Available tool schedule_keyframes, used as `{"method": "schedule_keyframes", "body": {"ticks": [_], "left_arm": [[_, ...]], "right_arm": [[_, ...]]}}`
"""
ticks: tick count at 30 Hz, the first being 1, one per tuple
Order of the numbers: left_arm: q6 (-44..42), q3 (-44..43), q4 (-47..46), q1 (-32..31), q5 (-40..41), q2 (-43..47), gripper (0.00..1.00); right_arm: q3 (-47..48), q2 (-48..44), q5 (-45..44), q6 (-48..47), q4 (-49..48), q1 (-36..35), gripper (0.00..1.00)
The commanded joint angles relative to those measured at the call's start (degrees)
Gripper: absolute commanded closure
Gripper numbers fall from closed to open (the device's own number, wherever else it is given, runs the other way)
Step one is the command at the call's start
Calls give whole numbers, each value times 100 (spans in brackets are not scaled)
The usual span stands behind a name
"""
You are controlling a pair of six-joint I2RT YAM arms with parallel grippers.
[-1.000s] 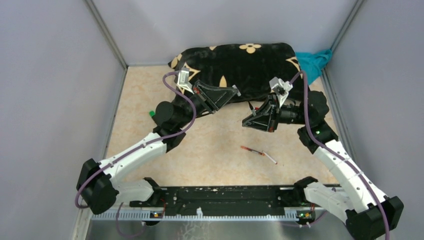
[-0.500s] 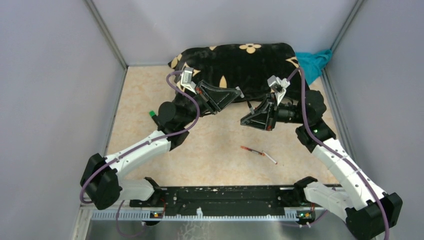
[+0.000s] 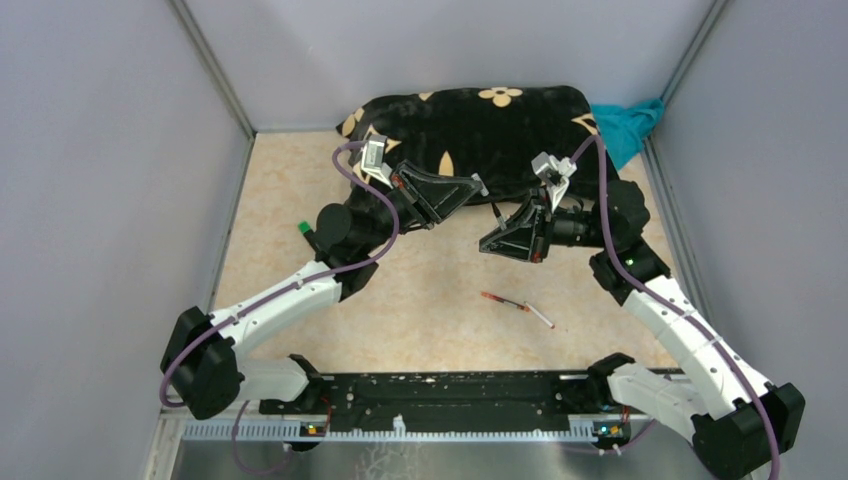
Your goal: Insert the pens into the pen caps
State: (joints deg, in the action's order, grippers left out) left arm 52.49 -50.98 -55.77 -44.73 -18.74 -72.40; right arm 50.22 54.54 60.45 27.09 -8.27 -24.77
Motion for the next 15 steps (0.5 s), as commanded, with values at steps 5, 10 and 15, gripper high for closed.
{"method": "schedule_keyframes", "body": {"ticks": [5,10,15], "left_arm": [[46,-202,-221,8,-191,-46,100],[85,-175,-220,8,-224,-67,100],[93,-212,-220,0,-265,-83,100]], "right_arm": [[22,21,-52,-33,-104,-75,100],[54,38,-66,-37,-109,-77,100],[67,54,-68,-35,-106,-79,100]]}}
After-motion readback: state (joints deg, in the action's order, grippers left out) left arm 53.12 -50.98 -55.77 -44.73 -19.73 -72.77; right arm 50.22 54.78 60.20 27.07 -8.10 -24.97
